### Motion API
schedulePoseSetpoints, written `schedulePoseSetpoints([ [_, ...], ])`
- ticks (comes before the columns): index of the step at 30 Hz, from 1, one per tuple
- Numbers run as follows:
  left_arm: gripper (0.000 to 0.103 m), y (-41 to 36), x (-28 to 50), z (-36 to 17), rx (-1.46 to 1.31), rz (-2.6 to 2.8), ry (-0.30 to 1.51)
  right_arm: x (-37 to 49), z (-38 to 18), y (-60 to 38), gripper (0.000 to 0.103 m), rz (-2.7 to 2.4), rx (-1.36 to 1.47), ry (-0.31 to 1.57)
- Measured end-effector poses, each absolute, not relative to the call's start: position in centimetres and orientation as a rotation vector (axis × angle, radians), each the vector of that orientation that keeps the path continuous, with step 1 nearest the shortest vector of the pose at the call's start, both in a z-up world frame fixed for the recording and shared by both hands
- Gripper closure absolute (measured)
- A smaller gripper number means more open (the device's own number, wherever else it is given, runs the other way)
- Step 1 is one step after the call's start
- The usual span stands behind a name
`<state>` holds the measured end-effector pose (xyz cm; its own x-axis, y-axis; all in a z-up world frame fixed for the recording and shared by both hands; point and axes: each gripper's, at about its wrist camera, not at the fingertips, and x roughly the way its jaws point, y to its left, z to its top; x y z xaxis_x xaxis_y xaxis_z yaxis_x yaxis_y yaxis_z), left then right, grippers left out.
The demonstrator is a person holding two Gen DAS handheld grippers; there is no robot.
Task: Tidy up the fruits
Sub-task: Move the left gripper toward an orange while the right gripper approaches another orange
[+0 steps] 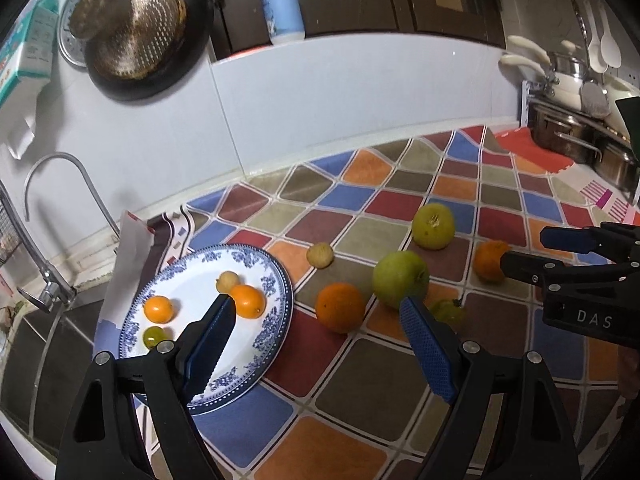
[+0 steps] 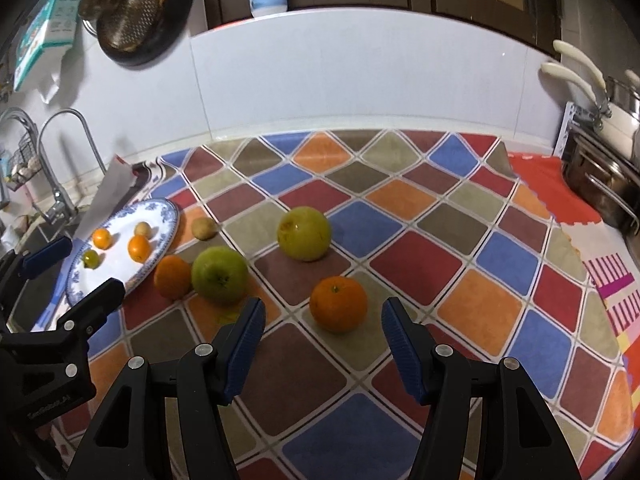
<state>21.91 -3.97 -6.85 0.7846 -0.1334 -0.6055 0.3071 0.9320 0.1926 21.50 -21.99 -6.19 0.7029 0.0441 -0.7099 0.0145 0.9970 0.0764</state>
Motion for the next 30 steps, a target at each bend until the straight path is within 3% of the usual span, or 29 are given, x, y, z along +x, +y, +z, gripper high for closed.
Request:
schedulePoseSetpoints([
  [26, 0.045, -5.1, 27.0, -11.6, 0.338, -0.309, 0.758, 25.8, -10.4, -22.0, 0.042, 0.006, 0.075, 0.906],
  [30, 0.053, -5.5, 27.5, -12.1, 0.341, -0.326, 0.779, 26.0, -10.5, -22.2, 0.044, -0.009, 0.068, 0.904],
])
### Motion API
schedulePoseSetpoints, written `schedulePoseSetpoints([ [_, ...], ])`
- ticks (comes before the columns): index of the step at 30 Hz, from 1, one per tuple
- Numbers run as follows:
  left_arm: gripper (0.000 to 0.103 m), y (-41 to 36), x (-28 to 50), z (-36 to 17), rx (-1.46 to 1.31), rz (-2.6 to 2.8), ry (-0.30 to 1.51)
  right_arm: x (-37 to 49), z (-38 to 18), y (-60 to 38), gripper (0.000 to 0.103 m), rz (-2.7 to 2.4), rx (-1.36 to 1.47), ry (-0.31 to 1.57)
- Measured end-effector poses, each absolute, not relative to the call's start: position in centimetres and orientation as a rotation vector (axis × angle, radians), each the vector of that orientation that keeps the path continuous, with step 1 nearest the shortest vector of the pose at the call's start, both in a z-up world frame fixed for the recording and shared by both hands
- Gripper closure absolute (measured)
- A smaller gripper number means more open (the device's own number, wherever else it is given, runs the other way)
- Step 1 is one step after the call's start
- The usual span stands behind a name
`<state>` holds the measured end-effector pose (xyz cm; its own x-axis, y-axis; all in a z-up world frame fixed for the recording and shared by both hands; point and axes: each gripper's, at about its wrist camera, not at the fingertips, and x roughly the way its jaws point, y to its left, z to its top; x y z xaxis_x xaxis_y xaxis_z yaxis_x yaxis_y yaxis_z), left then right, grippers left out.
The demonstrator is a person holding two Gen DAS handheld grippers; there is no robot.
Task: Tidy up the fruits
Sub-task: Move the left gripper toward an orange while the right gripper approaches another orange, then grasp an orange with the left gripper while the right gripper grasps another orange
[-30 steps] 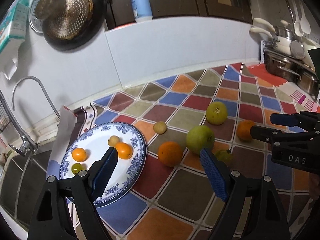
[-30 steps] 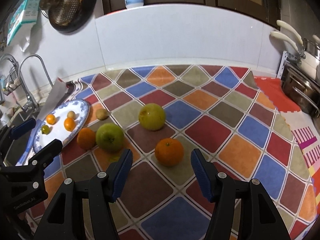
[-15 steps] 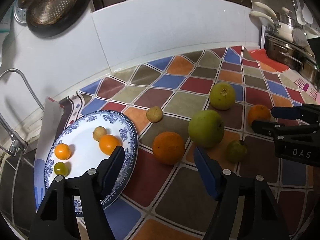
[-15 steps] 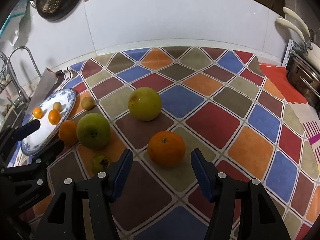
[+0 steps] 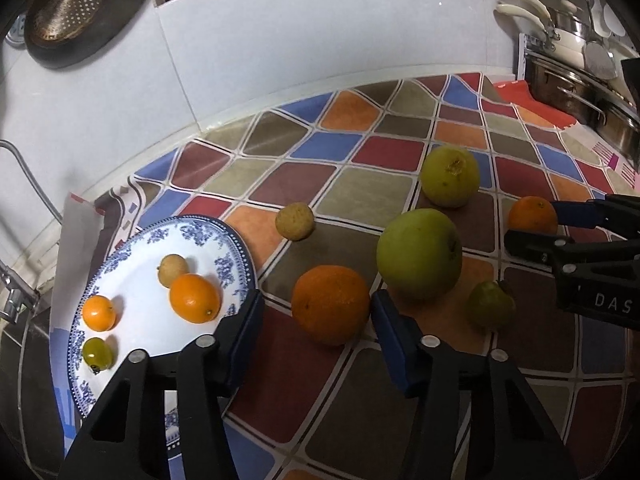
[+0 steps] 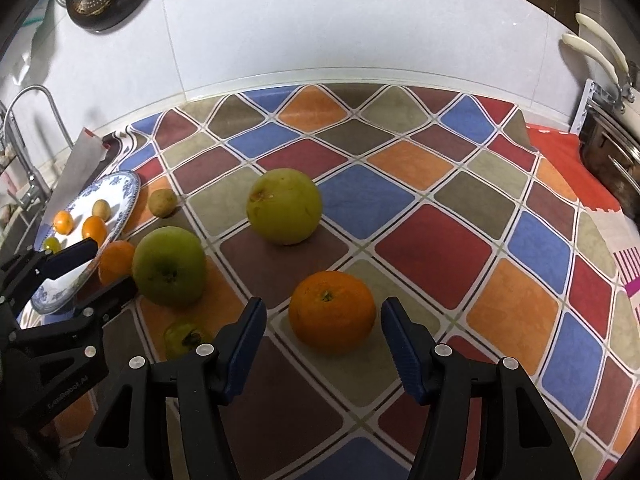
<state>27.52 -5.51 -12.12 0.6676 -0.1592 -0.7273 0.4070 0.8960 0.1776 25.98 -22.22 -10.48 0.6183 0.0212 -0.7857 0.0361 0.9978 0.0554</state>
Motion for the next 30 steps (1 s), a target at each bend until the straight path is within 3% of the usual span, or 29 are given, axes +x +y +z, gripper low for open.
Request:
schedulePoseSetpoints([
  [3, 0.061, -5.7, 27.7, -12.2, 0.339, -0.341, 0.789, 26.1, -10.5, -22.3, 0.052, -0.010, 0.063, 0.908],
  [6, 0.063, -5.7, 27.7, -12.2, 0.337, -0.347, 0.789, 26.1, -10.5, -22.3, 0.059, -0.012, 0.055, 0.903],
  [30, 0.063, -3.5, 23.0, -6.9, 0.255, -0.315, 0.669, 22.8, -5.6, -20.1, 0.059, 0.074, 0.031, 0.782],
])
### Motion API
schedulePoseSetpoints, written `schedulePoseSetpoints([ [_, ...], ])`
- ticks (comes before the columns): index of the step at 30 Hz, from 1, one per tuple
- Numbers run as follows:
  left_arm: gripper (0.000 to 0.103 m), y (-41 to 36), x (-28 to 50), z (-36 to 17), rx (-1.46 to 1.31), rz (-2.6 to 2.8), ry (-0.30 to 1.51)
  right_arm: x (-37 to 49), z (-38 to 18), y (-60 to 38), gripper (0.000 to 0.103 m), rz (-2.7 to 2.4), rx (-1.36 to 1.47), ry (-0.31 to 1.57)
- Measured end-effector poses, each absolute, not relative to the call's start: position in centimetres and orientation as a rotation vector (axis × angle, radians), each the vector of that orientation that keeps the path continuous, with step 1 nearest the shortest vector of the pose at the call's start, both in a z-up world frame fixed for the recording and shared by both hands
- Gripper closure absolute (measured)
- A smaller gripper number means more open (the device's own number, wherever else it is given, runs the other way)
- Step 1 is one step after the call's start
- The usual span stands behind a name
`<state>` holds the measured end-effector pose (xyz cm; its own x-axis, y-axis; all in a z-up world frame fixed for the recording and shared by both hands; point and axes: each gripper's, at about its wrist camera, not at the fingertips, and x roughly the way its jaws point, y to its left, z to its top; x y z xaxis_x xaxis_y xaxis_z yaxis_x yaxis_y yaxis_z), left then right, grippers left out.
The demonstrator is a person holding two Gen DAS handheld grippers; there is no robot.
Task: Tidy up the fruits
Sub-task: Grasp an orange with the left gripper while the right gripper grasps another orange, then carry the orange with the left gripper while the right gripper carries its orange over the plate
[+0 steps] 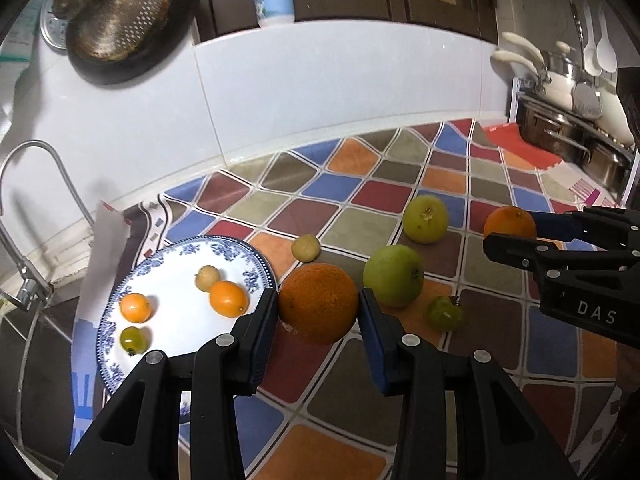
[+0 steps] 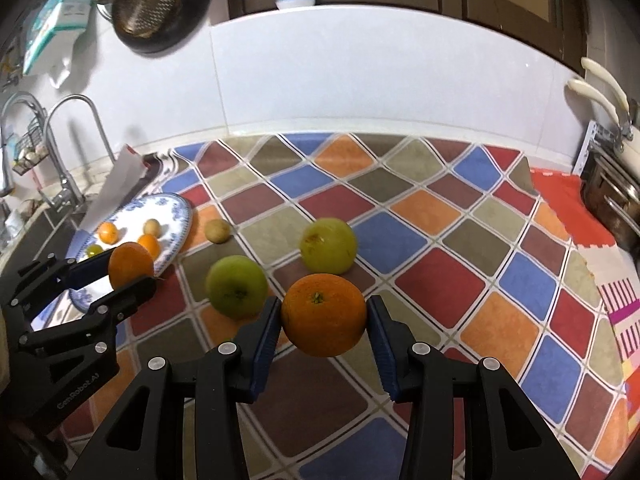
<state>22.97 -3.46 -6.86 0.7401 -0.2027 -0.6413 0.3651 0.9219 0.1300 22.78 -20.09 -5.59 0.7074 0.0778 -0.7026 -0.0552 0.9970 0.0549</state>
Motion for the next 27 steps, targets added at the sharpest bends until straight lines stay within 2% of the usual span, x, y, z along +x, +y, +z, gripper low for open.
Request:
schedulePoseSetpoints([
  [27, 0.063, 4.6, 17.6, -0.9, 0.186, -0.203, 0.530, 19.2, 0.6, -11.6, 0.059, 0.267, 0.002, 0.614],
])
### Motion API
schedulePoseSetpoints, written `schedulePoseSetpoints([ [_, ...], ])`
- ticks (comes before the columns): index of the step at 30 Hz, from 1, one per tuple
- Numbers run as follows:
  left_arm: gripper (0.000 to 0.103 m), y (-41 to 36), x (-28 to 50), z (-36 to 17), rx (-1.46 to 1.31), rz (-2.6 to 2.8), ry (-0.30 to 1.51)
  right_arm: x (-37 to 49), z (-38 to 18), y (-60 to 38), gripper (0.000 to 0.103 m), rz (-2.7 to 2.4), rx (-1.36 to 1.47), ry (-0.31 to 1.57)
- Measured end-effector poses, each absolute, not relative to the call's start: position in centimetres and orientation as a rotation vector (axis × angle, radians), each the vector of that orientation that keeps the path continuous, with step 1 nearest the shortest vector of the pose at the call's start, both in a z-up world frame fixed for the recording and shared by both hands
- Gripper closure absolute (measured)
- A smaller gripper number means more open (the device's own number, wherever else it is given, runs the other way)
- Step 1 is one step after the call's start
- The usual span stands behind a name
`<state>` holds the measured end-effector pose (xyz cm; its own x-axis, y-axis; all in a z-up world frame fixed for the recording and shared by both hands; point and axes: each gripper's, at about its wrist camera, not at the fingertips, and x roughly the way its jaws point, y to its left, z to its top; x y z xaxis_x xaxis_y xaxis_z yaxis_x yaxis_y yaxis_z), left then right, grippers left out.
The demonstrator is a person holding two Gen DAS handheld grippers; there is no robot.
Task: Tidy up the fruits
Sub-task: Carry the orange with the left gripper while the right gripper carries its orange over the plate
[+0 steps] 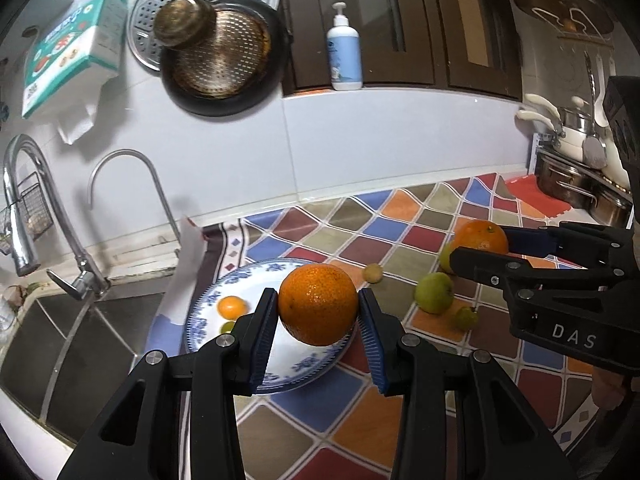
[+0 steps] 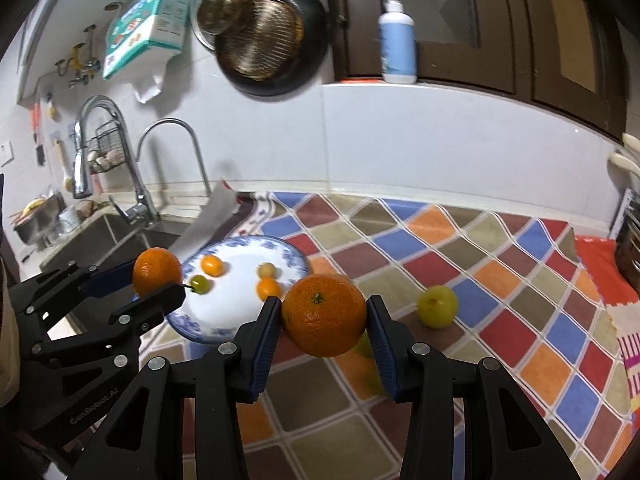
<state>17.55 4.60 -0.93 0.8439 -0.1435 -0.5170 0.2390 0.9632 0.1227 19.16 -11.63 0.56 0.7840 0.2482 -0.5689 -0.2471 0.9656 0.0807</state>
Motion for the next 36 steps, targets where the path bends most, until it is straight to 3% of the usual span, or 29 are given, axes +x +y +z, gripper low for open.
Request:
schedulePoseSetpoints([
  [15, 0.063, 10.1, 18.7, -1.5, 0.176, -0.168, 0.547, 20.7, 0.6, -5.2, 0.059, 0.332, -0.018, 0.608],
  [36, 0.063, 15.1, 25.1, -6.3, 0.171, -0.129, 0.656, 27.5, -3.5, 1.1, 0.059, 0.380, -0.072, 0.722],
])
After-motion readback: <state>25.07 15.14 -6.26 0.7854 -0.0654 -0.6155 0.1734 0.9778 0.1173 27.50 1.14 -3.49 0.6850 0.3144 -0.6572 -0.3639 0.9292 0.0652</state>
